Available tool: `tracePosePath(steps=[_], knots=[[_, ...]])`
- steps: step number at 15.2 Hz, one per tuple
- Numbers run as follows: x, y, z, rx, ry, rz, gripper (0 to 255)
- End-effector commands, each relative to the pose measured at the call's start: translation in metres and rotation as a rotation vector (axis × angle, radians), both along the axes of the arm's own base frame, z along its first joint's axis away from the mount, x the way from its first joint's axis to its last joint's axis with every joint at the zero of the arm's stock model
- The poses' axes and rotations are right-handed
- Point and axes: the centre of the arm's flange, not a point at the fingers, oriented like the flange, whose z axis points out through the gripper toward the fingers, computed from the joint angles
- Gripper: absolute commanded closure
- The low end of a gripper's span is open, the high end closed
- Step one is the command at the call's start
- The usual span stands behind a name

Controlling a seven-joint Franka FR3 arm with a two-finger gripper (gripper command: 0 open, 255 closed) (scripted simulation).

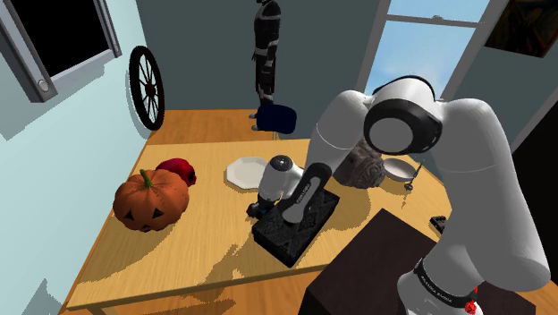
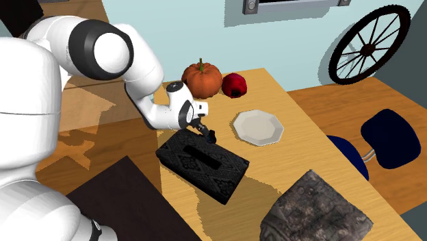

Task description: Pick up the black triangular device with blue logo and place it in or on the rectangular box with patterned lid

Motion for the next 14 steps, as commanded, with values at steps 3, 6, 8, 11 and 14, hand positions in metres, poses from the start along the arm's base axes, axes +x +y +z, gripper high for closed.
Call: tracePosePath(steps=[3,6,8,11,14], knots=[[0.0064,0.0000,-0.0188,0.001,-0.003,-0.003,0],[0.0064,0.0000,-0.0188,0.001,-0.003,-0.003,0],[0.0064,0.0000,-0.0188,0.001,-0.003,-0.003,0],[0.0064,0.0000,-0.0187,0.001,-0.003,-0.003,255],[0.0064,0.0000,-0.0187,0.001,-0.003,-0.003,255]])
